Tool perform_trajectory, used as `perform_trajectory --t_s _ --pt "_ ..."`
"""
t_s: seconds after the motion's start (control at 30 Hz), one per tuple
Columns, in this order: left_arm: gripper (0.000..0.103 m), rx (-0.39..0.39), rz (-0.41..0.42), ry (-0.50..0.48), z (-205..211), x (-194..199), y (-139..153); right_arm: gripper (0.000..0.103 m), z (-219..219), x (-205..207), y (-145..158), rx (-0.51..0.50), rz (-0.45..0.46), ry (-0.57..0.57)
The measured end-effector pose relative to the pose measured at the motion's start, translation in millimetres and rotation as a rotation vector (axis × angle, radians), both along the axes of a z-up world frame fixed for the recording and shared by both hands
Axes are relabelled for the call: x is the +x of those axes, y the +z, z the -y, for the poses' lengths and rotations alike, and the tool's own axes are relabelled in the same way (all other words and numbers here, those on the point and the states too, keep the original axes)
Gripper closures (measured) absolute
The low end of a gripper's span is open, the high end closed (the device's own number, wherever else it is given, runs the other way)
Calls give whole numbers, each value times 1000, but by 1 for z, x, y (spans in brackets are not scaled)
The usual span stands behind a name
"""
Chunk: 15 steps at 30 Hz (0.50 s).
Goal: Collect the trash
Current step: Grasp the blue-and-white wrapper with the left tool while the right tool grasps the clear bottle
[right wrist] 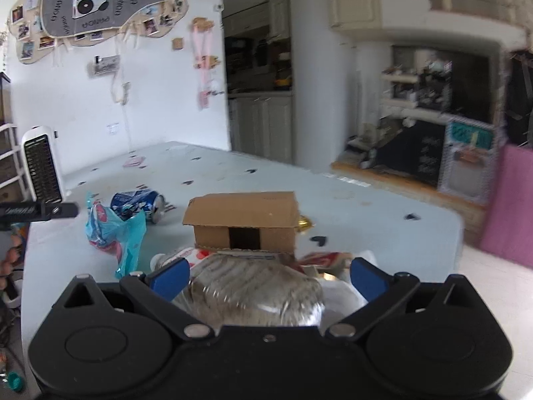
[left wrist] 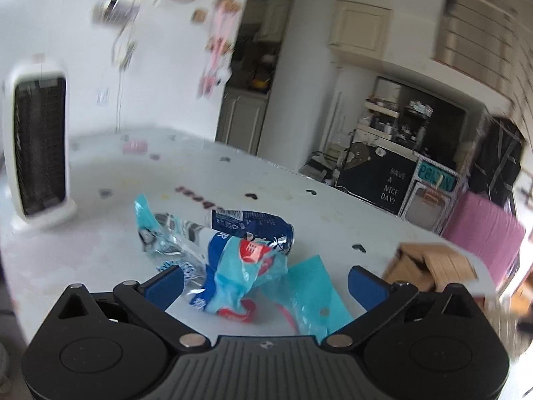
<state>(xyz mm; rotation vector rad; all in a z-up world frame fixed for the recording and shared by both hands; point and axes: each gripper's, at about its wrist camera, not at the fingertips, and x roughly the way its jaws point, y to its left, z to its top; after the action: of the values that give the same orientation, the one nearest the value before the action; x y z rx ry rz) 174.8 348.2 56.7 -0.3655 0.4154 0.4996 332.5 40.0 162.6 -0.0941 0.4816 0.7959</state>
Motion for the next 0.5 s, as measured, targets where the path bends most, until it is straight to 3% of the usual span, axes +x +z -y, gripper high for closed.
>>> perform_trajectory --t_s 0.13,0.2,0.3,0.5 --pt "0 -142 22 119 -27 19 -2 0 -5 28 -19 18 -157 86" --pt "0 -188 26 153 -39 24 -2 0 -1 25 -20 51 -174 118" --pt "0 -204 6 194 -52 33 -4 0 3 11 -17 83 -187 183" --pt "0 -218 -39 264 -66 37 -12 0 0 -28 -15 48 -223 319"
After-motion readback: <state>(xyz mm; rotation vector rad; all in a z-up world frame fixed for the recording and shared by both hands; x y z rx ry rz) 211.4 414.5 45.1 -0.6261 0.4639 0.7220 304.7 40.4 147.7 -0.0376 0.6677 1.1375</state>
